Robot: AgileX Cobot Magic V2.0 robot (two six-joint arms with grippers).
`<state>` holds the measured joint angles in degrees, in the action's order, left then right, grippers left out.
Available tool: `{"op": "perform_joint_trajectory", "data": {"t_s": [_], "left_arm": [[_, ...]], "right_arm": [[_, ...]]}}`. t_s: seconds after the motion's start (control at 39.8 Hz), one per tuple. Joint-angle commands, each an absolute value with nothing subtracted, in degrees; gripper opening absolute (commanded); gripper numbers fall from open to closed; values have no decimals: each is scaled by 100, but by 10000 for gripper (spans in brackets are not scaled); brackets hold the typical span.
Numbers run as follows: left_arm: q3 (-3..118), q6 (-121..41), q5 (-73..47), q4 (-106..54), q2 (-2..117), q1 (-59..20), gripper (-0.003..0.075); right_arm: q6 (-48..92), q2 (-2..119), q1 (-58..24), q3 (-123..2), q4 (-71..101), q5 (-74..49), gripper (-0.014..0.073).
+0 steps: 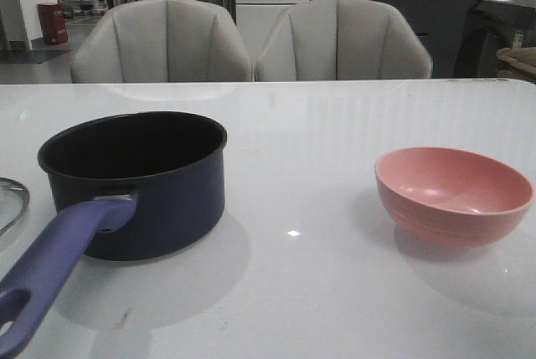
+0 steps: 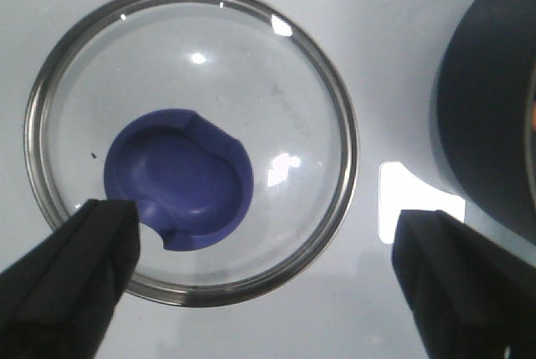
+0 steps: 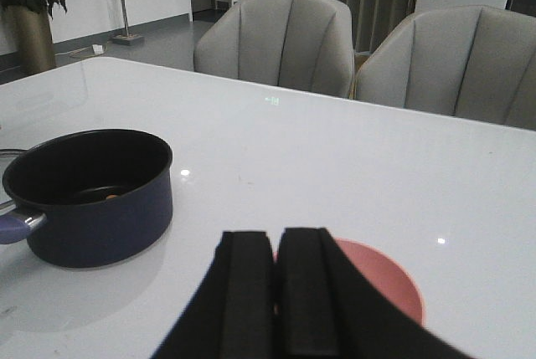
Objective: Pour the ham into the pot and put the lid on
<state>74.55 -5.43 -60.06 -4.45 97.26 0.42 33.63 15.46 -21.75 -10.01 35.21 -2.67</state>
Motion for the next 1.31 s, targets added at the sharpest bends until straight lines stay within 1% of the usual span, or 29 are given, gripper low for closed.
{"op": "perform_joint_trajectory", "data": {"t_s": [0.0,0.18,1.08,1.28], "left_arm": [[7856,-467,-6358,-430,9763,159,691],[8049,-467,-6450,-394,10079,310,691],[8072,-467,-6121,-231,10866,312,690],[8072,-467,-6121,-221,10903,312,647]], "right_arm": [[3419,1574,-2182,-1145,3541,63,132],[3419,1574,-2182,-1145,3541,63,132],[3419,1574,-2182,-1145,3541,52,132],[3419,1574,-2182,-1145,3541,52,132]]}}
